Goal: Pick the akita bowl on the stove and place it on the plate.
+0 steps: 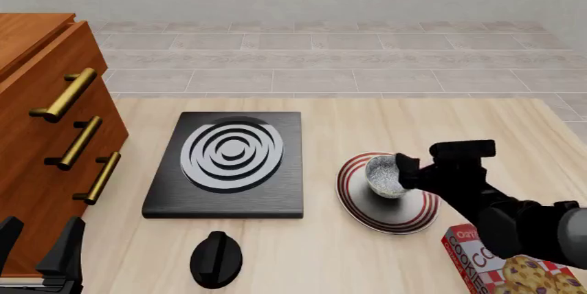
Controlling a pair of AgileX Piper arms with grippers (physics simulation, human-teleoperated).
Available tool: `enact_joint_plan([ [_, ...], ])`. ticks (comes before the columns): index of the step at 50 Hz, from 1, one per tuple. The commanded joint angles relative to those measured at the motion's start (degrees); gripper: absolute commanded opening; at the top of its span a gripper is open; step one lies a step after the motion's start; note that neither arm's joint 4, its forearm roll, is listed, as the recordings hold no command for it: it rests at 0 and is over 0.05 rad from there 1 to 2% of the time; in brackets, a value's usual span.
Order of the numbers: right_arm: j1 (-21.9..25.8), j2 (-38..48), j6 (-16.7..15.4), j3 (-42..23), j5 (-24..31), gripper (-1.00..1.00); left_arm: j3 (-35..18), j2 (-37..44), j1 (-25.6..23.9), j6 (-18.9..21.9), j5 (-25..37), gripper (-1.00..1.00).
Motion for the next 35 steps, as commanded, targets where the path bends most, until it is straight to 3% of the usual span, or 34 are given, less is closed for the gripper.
enact_joint_plan([
  [1,-0.38,-4.87,-0.63,3.97,-2.9,1.0,0.0,0.0,0.0,0.0,0.0,1.0],
  [22,-2.21,-18.32,-0.41,7.78,1.76,1.0,0.0,0.0,0.0,0.0,0.0,1.0],
  [26,-2.96,-27.75,2.92,11.05,4.19,1.0,0.0,0.0,0.0,0.0,0.0,1.0],
  [30,-2.55,-32.67,-0.22,14.25,5.55,1.0,0.0,0.0,0.0,0.0,0.0,1.0],
  [35,-2.14,-42.35,-0.34,16.0,12.1,1.0,0.0,0.0,0.0,0.0,0.0,1.0],
])
